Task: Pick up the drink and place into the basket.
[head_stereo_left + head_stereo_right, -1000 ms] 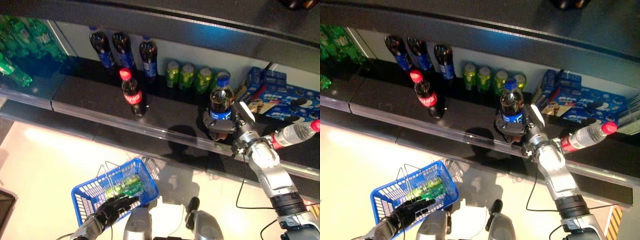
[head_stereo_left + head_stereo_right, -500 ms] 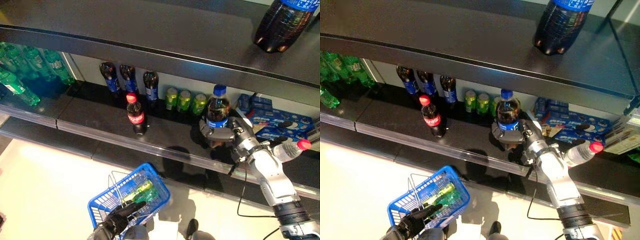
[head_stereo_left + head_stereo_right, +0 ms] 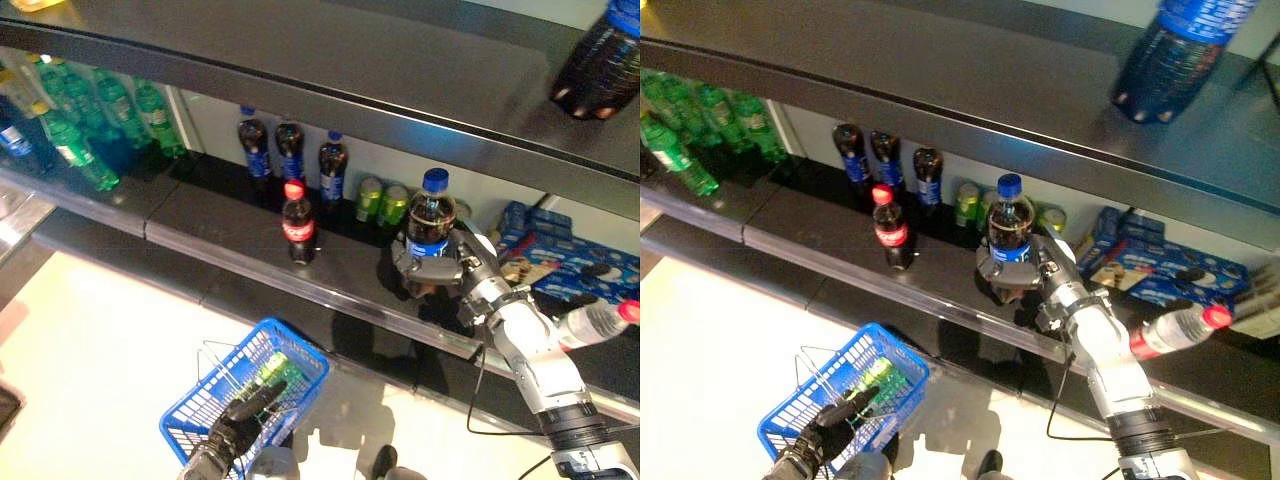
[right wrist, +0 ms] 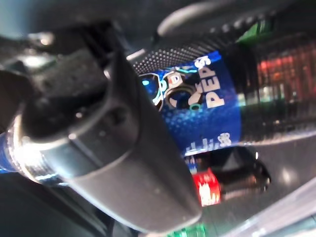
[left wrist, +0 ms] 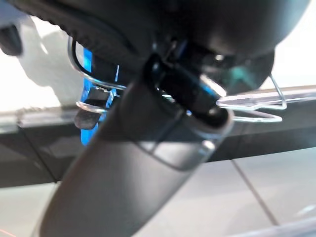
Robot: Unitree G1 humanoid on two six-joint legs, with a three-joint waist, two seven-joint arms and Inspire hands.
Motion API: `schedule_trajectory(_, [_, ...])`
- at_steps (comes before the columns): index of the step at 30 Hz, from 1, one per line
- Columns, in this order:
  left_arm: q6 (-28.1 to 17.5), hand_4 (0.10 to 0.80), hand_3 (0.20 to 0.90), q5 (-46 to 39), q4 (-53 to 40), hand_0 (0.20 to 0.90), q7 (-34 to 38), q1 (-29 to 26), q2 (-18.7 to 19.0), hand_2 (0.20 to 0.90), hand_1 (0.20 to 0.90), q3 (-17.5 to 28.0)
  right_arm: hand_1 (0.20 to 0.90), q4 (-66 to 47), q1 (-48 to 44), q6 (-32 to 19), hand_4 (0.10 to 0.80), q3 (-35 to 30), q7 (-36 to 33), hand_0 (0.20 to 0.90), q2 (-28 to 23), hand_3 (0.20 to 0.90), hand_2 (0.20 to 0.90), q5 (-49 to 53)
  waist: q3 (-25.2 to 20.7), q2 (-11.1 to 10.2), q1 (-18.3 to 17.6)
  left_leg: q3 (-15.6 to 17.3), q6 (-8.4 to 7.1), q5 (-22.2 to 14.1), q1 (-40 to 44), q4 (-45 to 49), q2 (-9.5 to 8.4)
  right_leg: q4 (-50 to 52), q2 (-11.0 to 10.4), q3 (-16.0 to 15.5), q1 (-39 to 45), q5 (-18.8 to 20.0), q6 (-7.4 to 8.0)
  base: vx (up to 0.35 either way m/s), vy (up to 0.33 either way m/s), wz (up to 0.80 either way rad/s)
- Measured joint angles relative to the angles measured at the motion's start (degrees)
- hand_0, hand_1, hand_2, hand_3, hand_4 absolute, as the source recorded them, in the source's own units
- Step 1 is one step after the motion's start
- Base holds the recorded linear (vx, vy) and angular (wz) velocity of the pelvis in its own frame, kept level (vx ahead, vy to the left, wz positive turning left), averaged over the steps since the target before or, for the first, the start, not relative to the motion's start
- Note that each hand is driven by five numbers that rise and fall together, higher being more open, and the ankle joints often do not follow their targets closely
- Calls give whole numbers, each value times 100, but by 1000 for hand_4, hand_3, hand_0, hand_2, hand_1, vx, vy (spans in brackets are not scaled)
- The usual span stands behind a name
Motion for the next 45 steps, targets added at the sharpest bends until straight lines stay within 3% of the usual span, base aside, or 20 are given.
schedule_trajectory(9, [10,100,200,-211,-1322,300,-48,637,-24,300,300,20,300,13,30,1,100,257,-268,300,326,200,300,-15,-3,-5,483,-428,-14,135,-166,-2,-34,-1,11,-199,98,-59,35,13,7,27])
schedule_trajectory(14, [242,100,200,-508,-2212,300,-85,718,24,300,300,-97,300,27,36,1,100,448,-582,300,366,200,300,-22,-2,-6,742,-721,-17,248,-291,-1,-82,-1,-1,-203,134,-89,49,50,11,31])
schedule_trajectory(19, [486,100,200,-825,-3140,300,-101,819,455,300,300,-473,300,37,69,-10,100,778,-887,300,384,200,300,-28,4,-23,902,-1058,-37,287,-307,-1,-136,-1,5,-361,325,-195,87,60,-4,34])
schedule_trajectory(25, [772,100,200,-952,-3792,300,-138,835,722,300,300,-738,300,44,70,-33,100,1185,-1034,300,394,200,300,-43,3,-29,1078,-1352,-53,350,-380,0,-208,-1,0,-483,421,-259,121,43,-14,25])
schedule_trajectory(35, [1130,100,200,-1120,-4562,300,-204,835,1003,300,300,-946,300,43,68,-62,100,1607,-1184,300,436,200,300,-277,15,-134,1260,-1508,-77,376,-407,1,-221,-2,18,-511,474,-309,137,19,-19,8])
schedule_trajectory(45, [1176,100,200,-1120,-4931,300,-490,834,1278,300,300,-1154,300,43,-13,-62,100,2120,-1243,300,530,200,300,-365,43,-187,1395,-1512,-78,376,-408,1,-221,-3,16,-518,473,-315,139,0,0,0])
